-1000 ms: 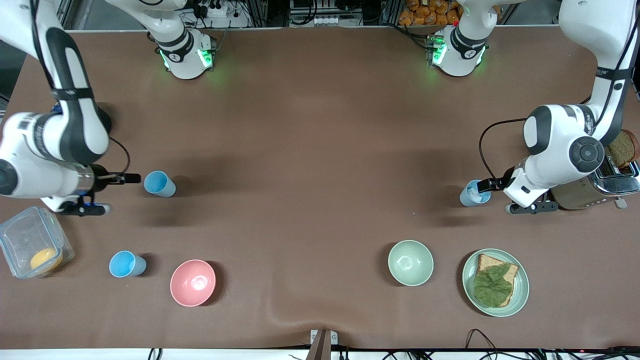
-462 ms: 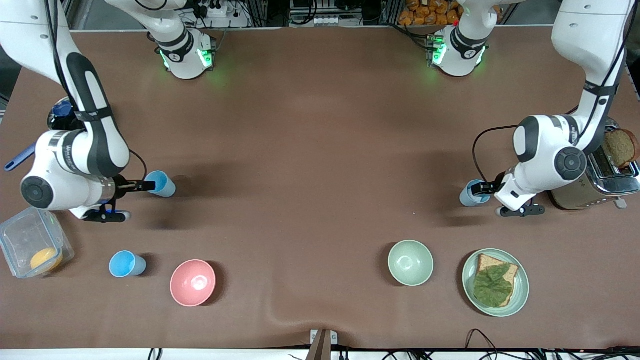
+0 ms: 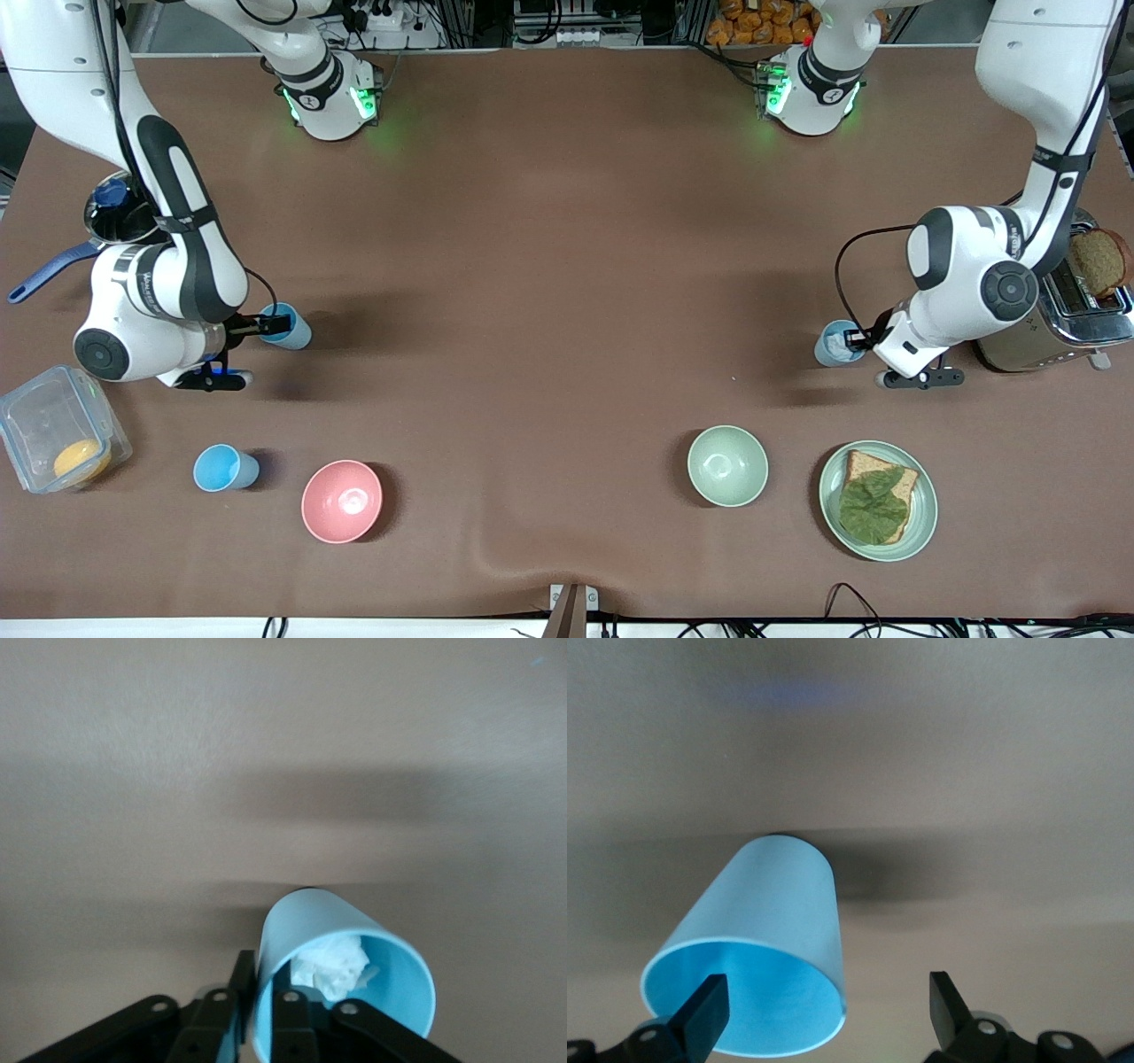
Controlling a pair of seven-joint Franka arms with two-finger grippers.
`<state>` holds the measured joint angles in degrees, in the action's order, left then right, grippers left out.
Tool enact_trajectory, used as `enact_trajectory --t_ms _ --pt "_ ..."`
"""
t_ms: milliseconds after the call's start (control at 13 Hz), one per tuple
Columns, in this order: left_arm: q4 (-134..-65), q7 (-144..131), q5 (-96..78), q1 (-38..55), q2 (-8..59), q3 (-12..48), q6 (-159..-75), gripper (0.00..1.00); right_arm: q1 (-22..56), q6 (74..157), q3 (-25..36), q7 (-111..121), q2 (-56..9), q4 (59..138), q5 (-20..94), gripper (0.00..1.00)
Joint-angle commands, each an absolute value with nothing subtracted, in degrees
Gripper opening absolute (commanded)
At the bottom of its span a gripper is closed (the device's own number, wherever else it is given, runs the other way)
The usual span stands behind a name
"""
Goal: Stack blue cups with both arms
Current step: 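Carry the tissue cup with the left gripper toward the table middle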
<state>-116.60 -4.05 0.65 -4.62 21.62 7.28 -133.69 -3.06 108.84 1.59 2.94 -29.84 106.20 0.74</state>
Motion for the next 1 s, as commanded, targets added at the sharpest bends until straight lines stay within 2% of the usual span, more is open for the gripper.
enact_trajectory --t_ms 0,77,154,231,462,615,923 --pt "-115.1 -4.6 0.7 -4.9 16.6 11.1 -127.0 0.0 -3.3 108.8 1.5 3.0 -29.4 107.2 1.4 0.62" --pt "-113.7 -5.9 -0.2 -4.8 15.4 12.9 -124.1 0.0 -3.3 108.8 1.5 3.0 -29.4 107.2 1.7 0.31" --pt "-112.3 -8.8 -1.5 -4.7 14.8 14.9 -121.5 0.0 -3.3 108.8 1.5 3.0 -29.4 107.2 2.5 0.15" --pt "-110.9 -12.4 -1.9 -4.7 14.6 17.3 -119.4 0.0 -3.3 108.7 1.5 3.1 -29.4 107.2 3.8 0.07" --pt "-108.1 -26.1 -1.8 -4.3 15.3 25.0 -117.2 0.0 -3.3 108.5 1.5 3.1 -29.4 107.2 4.4 0.05" --pt "-107.8 -31.6 -1.9 -3.6 15.6 28.7 -118.0 0.0 -3.3 108.5 1.4 3.1 -29.4 107.2 4.5 0.0" --pt "-107.8 -45.0 -1.1 3.8 18.4 28.8 -123.8 0.0 -3.0 108.3 1.4 3.2 -28.9 107.2 4.8 0.0"
